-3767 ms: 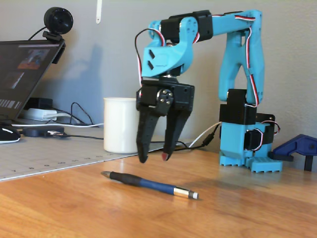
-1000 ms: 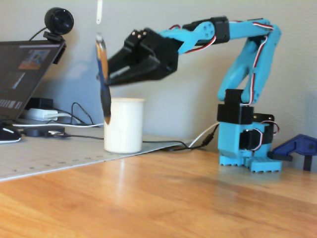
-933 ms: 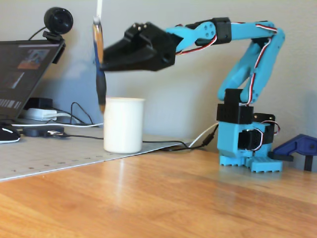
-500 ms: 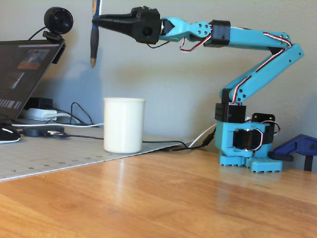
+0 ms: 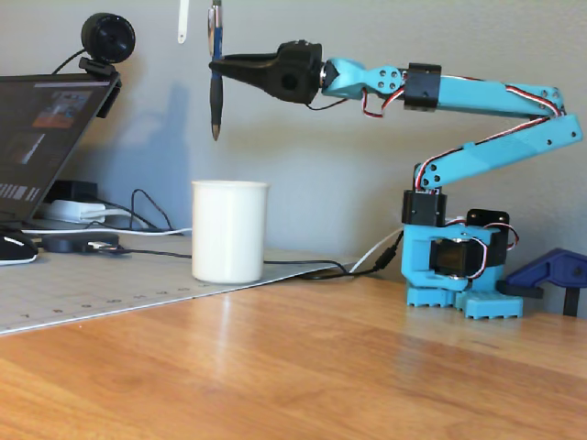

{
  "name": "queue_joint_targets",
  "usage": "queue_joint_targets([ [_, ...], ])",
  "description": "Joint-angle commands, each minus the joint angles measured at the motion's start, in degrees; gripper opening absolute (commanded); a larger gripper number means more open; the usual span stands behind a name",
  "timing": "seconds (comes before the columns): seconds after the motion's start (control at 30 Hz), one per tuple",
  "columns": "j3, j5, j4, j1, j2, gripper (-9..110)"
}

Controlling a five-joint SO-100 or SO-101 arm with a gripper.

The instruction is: Grasp a pen and put it in a mug.

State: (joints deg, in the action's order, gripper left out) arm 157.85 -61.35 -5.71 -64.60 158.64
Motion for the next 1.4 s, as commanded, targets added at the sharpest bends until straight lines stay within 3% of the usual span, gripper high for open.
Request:
queue_joint_targets([
  [0.0,0.44,-0.62,-1.32,-0.44,2.72,1],
  [0.83,8.61,0.35,-1.32,-0.53,2.46,1],
  [1.1,8.35,0.35,-1.32,-0.44,2.46,15],
  [1.37,8.26,0.44,-1.32,0.26,2.46,15],
])
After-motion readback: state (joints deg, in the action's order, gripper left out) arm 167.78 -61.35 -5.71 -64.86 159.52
